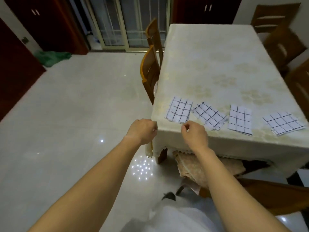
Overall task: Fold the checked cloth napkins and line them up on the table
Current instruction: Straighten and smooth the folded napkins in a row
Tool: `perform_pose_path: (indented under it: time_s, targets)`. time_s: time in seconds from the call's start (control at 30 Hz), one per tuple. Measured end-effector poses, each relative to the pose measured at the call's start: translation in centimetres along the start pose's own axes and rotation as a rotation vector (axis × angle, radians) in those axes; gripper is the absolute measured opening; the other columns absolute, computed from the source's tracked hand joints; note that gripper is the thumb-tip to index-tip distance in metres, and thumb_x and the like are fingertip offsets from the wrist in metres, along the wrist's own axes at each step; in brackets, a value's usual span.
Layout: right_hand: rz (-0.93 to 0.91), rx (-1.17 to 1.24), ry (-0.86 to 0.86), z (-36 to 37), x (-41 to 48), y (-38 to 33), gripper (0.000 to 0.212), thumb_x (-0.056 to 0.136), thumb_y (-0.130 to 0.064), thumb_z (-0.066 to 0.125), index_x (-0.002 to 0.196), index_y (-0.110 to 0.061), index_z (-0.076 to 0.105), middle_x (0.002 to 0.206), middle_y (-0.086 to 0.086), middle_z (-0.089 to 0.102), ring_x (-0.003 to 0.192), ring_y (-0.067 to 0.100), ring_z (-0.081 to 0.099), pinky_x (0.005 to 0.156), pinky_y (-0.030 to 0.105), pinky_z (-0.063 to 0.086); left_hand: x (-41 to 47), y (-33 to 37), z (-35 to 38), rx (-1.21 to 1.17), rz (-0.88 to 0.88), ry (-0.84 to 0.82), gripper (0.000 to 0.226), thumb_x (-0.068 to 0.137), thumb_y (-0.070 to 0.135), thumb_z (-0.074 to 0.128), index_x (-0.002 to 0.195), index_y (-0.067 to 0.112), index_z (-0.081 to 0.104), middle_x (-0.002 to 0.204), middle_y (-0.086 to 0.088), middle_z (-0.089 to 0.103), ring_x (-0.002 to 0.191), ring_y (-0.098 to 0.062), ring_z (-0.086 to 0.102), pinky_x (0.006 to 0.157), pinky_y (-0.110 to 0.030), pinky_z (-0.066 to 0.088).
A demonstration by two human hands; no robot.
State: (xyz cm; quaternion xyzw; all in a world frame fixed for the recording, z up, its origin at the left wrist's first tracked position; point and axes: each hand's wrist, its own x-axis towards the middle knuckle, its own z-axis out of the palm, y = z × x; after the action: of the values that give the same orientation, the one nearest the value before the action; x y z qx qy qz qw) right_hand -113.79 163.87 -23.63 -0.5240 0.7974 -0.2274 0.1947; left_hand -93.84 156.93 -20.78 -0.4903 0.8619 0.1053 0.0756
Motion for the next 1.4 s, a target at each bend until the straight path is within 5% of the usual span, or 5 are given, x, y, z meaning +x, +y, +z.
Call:
perform_pose_path:
  time_s: [0.53,0.9,1.17,1.27,1.4]
  targets:
    - [0.407,0.174,0.06,5.9,14.5,2.0,0.029,0.101,-0.027,0.054,0.127,-0.016,0.06,0.131,0.01,0.055,0.11,0.029,0.058,0.089,0.039,0.051,19.5,-0.9,-1.0,0.155,0.267,-0.13,0.034,0.104,0.037,0.048,0.133,0.022,0.057,0.126,-0.006,0.063,0.11,-0.028,0.06,0.084,-0.036,0.045]
    - [0.91,0.307,0.153,10.8,17.4,4.7,0.046,0.094,-0.043,0.066,0.128,-0.012,0.061,0.133,0.011,0.056,0.122,0.031,0.053,0.101,0.041,0.045,35.8,0.4,3.2,0.043,0.443,-0.4,0.066,0.104,0.039,0.053,0.158,0.012,0.026,0.16,-0.011,0.028,0.139,-0.036,0.038,0.11,-0.049,0.04]
    - [1.16,0.203,0.203,12.1,19.6,3.0,0.032,0.096,-0.044,0.065,0.078,-0.019,0.071,0.105,0.009,0.066,0.105,0.03,0.06,0.104,0.041,0.044,41.6,-0.8,6.1,-0.117,0.525,-0.496,0.044,0.098,0.033,0.063,0.129,0.007,0.046,0.122,-0.013,0.056,0.112,-0.035,0.056,0.087,-0.042,0.048]
    - [1.193,0.304,0.316,11.8,19.5,2.8,0.033,0.098,-0.036,0.065,0.087,-0.006,0.072,0.086,0.011,0.071,0.084,0.028,0.066,0.076,0.031,0.05,42.9,-0.8,6.2,-0.112,0.548,-0.586,0.037,0.098,0.043,0.062,0.11,0.009,0.054,0.095,-0.006,0.058,0.09,-0.028,0.057,0.071,-0.034,0.042]
    - [1.196,0.465,0.462,12.3,19.4,3.1,0.025,0.098,-0.033,0.065,0.104,-0.009,0.07,0.094,0.001,0.065,0.094,0.021,0.064,0.077,0.029,0.05,44.0,-1.1,6.3,-0.035,0.664,-0.643,0.038,0.099,0.042,0.062,0.075,0.016,0.048,0.07,-0.001,0.051,0.07,-0.022,0.05,0.058,-0.03,0.035]
